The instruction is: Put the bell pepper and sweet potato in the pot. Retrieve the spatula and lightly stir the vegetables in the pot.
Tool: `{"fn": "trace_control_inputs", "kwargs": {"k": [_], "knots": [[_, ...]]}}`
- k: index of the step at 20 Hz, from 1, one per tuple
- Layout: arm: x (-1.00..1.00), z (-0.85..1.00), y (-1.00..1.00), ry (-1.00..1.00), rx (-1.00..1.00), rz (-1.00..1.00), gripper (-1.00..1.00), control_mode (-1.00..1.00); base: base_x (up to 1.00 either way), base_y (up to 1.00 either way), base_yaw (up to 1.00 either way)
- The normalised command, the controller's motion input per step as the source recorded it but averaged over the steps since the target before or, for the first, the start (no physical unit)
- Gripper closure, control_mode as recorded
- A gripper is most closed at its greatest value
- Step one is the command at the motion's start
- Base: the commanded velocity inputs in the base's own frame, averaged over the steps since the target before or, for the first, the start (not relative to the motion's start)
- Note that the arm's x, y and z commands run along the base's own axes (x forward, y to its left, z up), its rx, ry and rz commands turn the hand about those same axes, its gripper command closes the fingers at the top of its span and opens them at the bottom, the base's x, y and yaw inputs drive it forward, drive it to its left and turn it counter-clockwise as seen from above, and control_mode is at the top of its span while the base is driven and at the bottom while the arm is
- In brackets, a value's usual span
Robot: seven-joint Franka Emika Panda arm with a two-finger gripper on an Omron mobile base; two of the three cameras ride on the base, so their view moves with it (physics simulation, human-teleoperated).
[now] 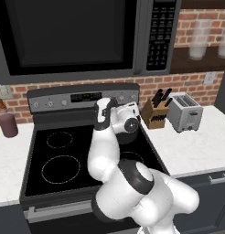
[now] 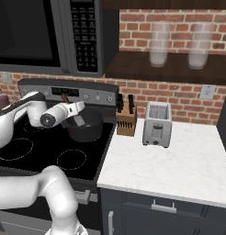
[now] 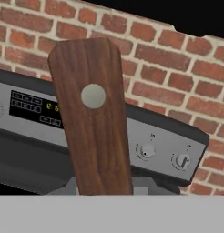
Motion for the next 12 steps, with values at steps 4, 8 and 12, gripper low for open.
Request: {"fn": "trace_control_inputs", "kwargs": {"k": [4, 8, 12], "knots": [[-0.08, 0.04, -0.24, 0.06, 0.04, -0.05, 1.0, -1.0, 0.0, 0.0, 0.0], [0.0, 0.04, -0.05, 0.12, 0.09, -0.04, 1.0, -1.0, 0.0, 0.0, 0.0], [0.06, -0.02, 0.0, 0.18, 0.15, -0.02, 1.0, -1.0, 0.0, 0.0, 0.0]]}}
